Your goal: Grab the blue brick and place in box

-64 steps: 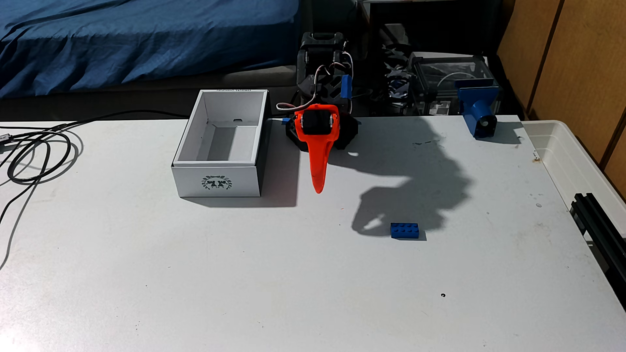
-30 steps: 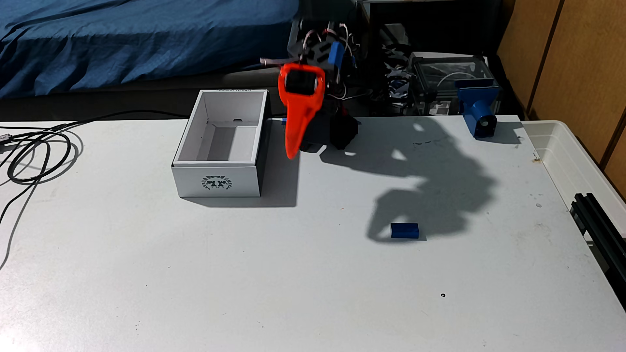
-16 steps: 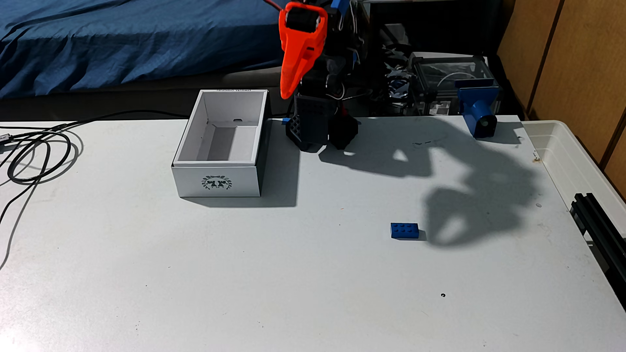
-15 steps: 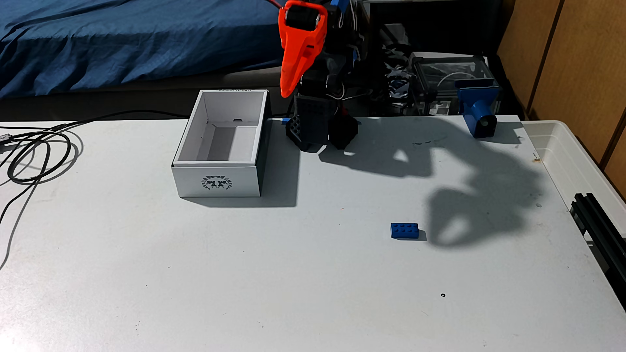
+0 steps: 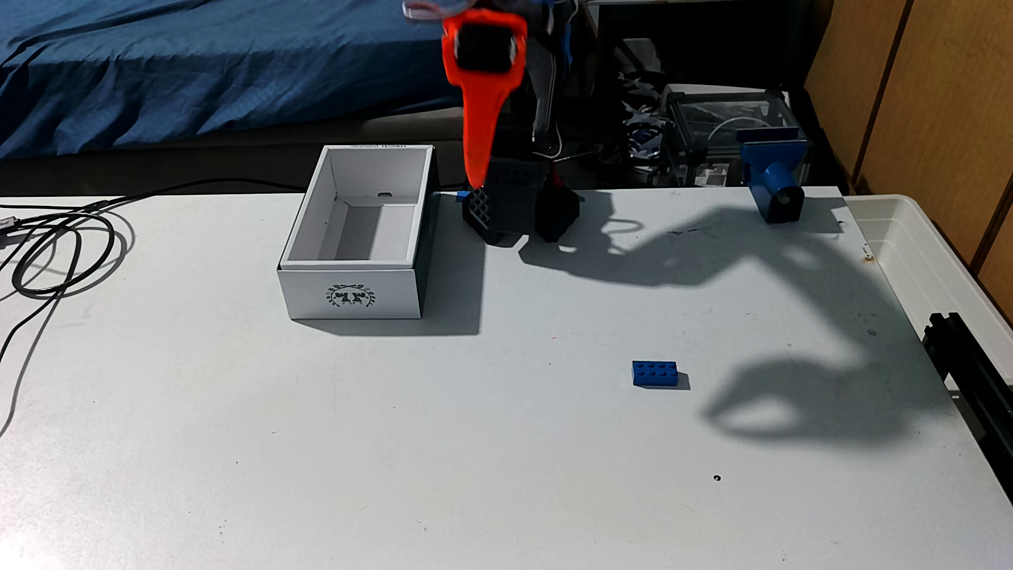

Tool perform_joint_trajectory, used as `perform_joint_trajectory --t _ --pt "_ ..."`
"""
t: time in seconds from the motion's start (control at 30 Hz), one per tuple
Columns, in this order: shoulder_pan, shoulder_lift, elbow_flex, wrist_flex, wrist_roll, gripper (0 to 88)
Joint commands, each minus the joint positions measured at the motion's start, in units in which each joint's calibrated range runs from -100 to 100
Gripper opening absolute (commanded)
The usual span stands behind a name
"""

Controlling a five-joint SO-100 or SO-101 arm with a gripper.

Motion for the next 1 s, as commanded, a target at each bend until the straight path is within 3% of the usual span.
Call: perform_joint_trajectory --t 0.0,0.17,0.3,0.63,0.97 --pt "-2.9 5.7 -2.1 -0.2 -0.8 0.6" --pt "-5.2 11.9 -2.1 -0.5 -6.5 0.6" --pt "-5.9 16.0 -0.8 -2.2 -8.0 0.6" --pt "-7.1 17.7 13.2 -15.0 -8.2 0.6" --pt "-7.2 17.4 15.4 -14.9 -8.2 0.6"
